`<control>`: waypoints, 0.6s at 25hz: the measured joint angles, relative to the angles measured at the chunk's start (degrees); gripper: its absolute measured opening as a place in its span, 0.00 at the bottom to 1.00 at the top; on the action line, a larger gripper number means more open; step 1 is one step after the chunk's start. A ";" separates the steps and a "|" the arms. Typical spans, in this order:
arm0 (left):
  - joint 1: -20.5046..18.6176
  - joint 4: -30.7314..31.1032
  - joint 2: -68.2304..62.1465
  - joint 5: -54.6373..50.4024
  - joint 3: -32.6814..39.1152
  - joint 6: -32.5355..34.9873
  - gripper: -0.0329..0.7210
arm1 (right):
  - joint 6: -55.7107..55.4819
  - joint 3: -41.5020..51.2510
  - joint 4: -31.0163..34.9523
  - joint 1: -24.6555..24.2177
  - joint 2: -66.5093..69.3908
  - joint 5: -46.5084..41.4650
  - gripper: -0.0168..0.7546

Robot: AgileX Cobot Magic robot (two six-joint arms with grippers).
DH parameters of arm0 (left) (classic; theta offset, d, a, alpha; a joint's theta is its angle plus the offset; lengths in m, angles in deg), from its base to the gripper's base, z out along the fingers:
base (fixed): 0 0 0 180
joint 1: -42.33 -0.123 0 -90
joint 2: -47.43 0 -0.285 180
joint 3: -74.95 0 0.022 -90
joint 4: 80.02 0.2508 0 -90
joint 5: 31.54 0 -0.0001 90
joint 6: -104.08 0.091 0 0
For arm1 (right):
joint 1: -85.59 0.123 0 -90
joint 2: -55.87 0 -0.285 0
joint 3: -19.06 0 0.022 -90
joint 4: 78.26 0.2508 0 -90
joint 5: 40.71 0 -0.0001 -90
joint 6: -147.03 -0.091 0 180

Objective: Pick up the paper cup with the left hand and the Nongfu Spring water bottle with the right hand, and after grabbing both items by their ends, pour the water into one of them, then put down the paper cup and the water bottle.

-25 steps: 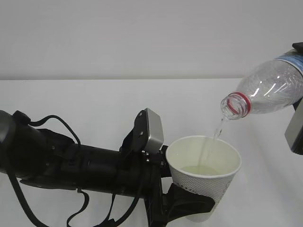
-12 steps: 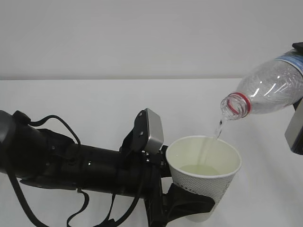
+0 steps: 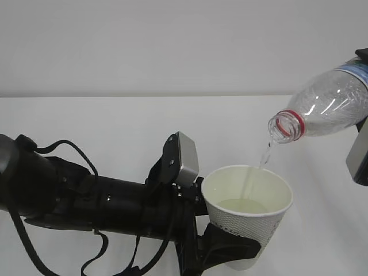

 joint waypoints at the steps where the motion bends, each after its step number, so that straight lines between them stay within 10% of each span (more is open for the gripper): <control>1: 0.00 0.00 0.00 0.00 0.00 0.00 0.73 | 0.00 0.00 0.00 0.00 0.00 0.00 0.67; 15: 0.00 0.00 0.00 -0.09 0.00 0.00 0.73 | 0.07 0.00 -0.77 0.00 0.00 0.08 0.67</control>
